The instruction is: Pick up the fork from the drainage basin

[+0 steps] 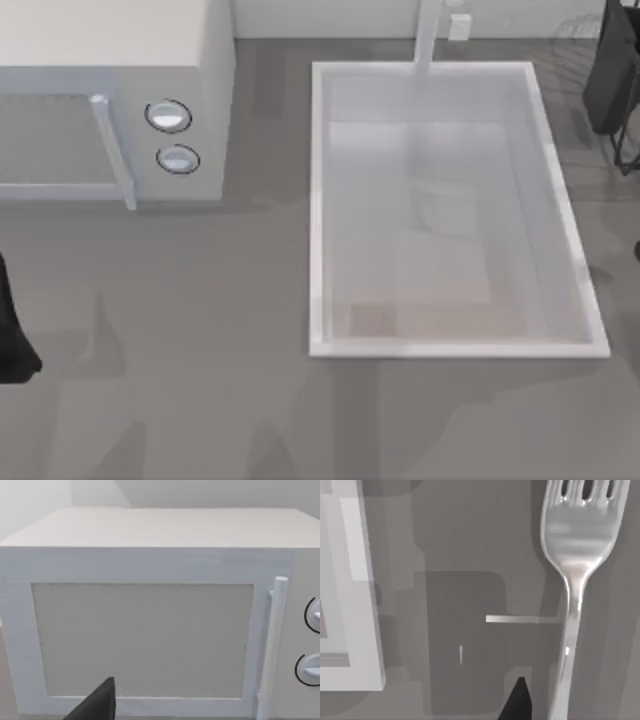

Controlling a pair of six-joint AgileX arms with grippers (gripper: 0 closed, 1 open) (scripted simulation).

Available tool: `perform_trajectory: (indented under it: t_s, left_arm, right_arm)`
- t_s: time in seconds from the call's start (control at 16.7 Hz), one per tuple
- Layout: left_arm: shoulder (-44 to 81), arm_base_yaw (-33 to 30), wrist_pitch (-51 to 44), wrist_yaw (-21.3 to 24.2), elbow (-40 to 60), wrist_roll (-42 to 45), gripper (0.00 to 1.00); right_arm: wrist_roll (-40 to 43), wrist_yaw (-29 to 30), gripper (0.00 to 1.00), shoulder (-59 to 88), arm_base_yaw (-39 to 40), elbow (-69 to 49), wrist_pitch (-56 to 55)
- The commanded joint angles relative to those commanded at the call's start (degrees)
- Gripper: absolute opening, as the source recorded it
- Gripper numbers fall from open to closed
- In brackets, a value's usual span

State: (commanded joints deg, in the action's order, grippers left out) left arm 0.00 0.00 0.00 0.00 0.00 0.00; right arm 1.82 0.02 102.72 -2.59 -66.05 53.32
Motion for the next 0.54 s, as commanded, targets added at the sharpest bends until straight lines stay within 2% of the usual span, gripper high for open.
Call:
perform_trajectory:
  t_s: [0.18, 0.54]
  left_arm:
    - [0.00, 0.00, 0.00, 0.00, 0.00, 0.00, 1.00]
    - [0.00, 0.00, 0.00, 0.00, 0.00, 0.00, 1.00]
  right_arm:
    - [0.00, 0.00, 0.98, 0.00, 0.00, 0.00, 0.00]
    - [0.00, 0.00, 1.00, 0.00, 0.00, 0.00, 0.00]
